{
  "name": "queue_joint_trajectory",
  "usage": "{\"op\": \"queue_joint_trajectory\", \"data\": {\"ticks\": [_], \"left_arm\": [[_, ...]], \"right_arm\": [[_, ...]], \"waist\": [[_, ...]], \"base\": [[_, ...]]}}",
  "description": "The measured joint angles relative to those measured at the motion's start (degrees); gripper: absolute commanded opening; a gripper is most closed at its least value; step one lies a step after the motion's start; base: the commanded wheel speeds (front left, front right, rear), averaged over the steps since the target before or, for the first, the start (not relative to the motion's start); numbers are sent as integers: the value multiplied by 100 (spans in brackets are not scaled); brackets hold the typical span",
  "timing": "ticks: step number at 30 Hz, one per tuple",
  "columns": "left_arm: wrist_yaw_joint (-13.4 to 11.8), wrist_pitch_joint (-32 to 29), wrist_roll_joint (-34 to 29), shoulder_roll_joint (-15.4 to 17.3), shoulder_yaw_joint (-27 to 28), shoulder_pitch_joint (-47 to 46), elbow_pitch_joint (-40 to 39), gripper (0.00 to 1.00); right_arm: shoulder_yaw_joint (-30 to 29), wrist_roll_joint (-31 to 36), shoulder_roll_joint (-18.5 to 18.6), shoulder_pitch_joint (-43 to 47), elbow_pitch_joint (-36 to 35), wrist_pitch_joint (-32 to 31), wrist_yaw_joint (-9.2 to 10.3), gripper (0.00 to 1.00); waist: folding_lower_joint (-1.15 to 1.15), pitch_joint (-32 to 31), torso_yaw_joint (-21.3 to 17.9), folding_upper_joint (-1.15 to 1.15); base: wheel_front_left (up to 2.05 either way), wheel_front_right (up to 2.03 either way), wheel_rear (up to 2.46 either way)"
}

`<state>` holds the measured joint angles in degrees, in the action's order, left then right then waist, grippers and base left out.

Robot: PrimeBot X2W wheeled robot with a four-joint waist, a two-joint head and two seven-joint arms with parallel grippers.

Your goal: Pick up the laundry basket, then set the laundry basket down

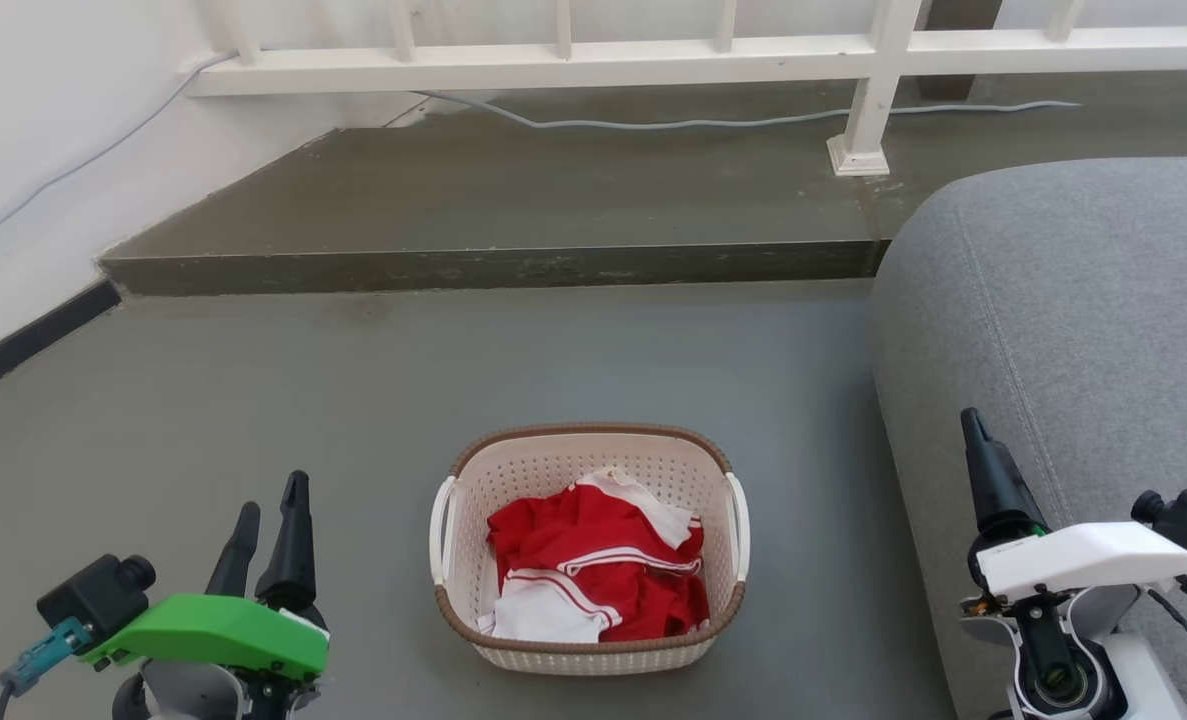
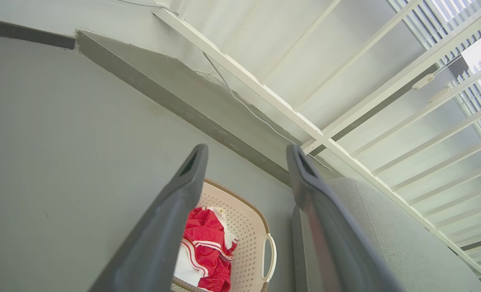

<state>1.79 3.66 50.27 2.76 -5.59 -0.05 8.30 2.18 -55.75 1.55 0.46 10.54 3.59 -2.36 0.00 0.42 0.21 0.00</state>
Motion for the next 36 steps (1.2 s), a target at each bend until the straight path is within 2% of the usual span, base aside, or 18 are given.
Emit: {"op": "queue_joint_trajectory", "data": {"ticks": [3,18,36], "left_arm": [[-30,43,-230,1,-18,4,-33,100],[-332,354,-1723,3,-221,44,-392,100],[-552,690,-3311,8,-559,133,-772,100]], "right_arm": [[40,137,1,1,-49,51,5,100],[393,1393,24,9,-442,360,300,100],[726,2669,45,112,-751,692,587,100]], "waist": [[0,-3,-1,0],[0,-2,10,0],[0,46,0,0]], "base": [[0,0,0],[0,0,0],[0,0,0]]}}
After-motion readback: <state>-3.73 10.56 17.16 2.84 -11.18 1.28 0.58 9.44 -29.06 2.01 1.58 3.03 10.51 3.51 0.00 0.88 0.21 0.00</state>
